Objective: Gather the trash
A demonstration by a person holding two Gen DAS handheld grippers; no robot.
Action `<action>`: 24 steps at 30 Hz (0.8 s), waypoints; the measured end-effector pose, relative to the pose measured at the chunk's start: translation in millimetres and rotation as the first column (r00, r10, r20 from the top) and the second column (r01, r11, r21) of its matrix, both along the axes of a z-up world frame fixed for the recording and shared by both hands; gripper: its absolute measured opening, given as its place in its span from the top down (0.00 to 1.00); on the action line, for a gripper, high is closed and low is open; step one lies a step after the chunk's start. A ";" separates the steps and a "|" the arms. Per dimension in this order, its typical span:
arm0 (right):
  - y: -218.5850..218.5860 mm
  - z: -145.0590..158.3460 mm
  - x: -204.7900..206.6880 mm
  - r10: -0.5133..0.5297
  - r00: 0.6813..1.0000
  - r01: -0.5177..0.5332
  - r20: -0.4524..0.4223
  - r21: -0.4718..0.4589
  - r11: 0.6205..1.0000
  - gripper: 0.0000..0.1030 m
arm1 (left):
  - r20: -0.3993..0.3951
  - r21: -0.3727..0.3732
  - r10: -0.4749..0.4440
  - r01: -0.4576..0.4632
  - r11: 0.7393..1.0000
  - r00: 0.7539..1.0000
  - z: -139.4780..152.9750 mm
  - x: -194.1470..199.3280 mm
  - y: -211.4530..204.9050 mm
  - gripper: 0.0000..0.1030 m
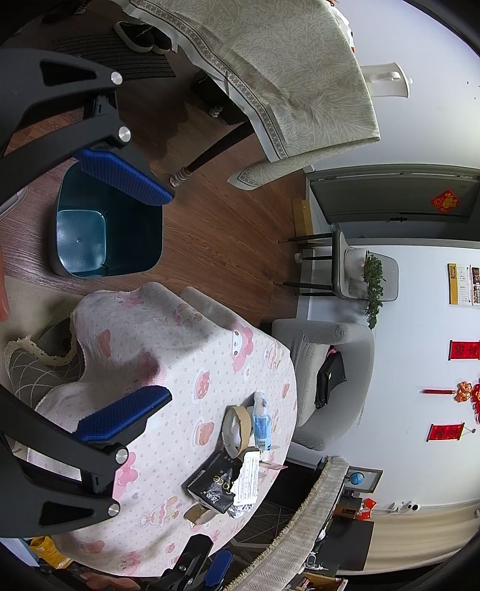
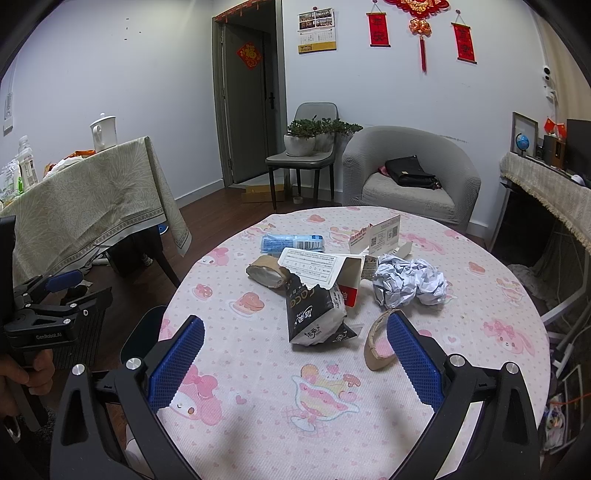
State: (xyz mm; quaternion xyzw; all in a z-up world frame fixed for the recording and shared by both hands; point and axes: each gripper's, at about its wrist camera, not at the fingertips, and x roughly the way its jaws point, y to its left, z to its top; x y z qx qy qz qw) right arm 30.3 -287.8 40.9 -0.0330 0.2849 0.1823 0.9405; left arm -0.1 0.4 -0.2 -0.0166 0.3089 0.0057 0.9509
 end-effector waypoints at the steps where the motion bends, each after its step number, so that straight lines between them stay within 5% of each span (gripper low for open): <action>1: 0.0 0.1 0.0 0.000 1.000 0.000 0.001 0.000 1.000 0.03 | 0.000 0.001 0.000 0.000 1.000 1.000 0.0 0.0 -0.1 0.03; 24: -10.4 2.7 7.0 -0.014 1.000 0.015 -0.007 0.016 1.000 0.03 | 0.031 -0.058 -0.046 0.048 0.997 0.998 14.1 5.0 -6.9 0.05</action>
